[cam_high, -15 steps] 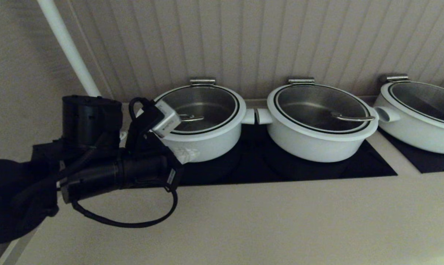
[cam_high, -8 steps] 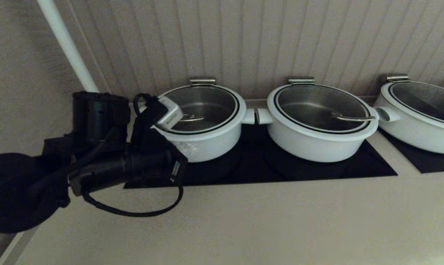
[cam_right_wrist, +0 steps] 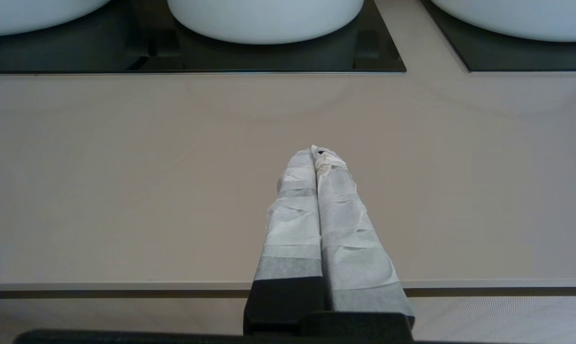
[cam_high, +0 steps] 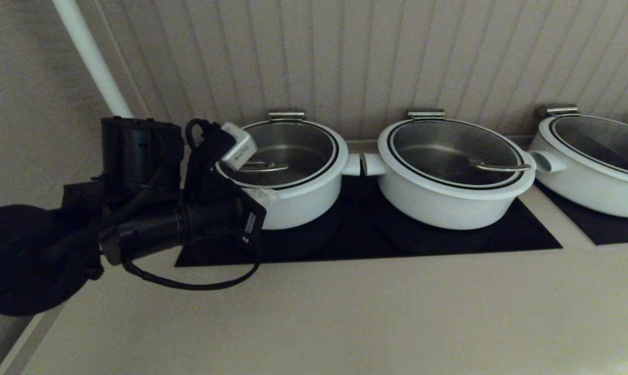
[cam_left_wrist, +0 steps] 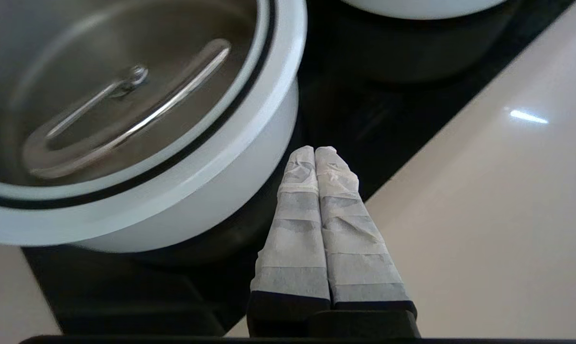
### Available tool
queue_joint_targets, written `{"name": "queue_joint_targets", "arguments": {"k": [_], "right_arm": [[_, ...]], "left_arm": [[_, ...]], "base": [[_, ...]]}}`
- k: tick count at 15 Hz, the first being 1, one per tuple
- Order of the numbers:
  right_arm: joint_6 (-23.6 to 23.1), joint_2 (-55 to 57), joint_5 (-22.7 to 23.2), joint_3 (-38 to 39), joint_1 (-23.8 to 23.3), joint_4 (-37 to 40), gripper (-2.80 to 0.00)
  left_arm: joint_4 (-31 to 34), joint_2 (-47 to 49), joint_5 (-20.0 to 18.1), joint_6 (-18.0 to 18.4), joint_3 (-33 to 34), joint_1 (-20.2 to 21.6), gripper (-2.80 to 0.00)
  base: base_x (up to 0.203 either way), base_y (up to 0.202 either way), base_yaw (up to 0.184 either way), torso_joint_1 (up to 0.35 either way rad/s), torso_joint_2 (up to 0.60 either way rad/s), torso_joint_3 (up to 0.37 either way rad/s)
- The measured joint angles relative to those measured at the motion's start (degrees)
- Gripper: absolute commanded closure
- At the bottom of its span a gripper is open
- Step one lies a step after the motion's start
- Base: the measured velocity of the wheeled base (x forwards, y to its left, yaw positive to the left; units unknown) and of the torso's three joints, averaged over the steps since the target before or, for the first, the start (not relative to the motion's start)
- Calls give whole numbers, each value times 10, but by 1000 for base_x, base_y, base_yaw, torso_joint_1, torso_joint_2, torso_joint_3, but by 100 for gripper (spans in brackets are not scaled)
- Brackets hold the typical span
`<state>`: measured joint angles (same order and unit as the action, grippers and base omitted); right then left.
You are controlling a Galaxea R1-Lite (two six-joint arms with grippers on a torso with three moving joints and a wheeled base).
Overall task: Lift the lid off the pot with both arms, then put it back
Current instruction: Open the food pot lid a small opening with the left arm
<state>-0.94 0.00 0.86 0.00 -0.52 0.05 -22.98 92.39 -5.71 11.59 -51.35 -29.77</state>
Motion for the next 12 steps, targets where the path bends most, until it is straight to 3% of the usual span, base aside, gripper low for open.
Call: {"name": "queue_joint_targets", "arguments": {"k": [12], "right_arm": [[-1, 0, 0, 0, 0, 0, 0]], "left_arm": [[-1, 17, 20, -3, -1, 15, 0]], "base": [[0, 0, 0, 0, 0, 0]]}}
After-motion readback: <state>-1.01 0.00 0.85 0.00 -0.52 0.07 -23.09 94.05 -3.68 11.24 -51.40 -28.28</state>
